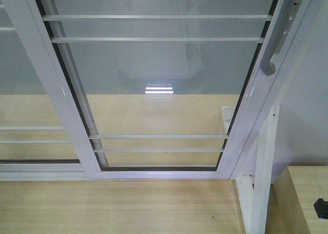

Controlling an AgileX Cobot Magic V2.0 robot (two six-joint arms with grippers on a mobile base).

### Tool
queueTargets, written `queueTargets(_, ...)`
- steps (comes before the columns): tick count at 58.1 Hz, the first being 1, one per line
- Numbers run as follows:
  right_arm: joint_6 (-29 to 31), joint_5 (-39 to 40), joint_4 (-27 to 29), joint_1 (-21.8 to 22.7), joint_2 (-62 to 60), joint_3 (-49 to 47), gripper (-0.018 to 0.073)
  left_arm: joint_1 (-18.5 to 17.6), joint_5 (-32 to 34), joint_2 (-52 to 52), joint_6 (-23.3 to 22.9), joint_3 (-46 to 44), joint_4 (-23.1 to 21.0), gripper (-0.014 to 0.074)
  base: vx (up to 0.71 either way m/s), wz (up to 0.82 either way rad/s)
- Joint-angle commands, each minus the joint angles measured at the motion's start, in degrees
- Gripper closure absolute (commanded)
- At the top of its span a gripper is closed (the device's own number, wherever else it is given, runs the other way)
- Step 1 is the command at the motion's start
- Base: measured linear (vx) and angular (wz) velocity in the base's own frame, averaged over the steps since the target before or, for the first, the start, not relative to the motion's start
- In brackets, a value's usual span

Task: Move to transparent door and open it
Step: 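Raise the open right gripper toward the door's silver handle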

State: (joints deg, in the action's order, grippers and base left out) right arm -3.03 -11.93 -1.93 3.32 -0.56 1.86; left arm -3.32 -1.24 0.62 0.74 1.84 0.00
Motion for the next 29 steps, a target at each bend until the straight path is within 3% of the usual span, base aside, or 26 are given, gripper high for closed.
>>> queueTargets(1,0.46,4.5,-0.31,0.18,-0.31,0.05,0.0568,-0.11,4.8,-0.28,-0.2,0.84,-0.31,0.0603,0.0,0.0)
queueTargets(29,0.46,4.94,-0.36,0.18,-0.31,0.05,0.0568,-0.11,5.8,-0.28,-0.16,0.78,-0.31,0.0603,0.0,0.0)
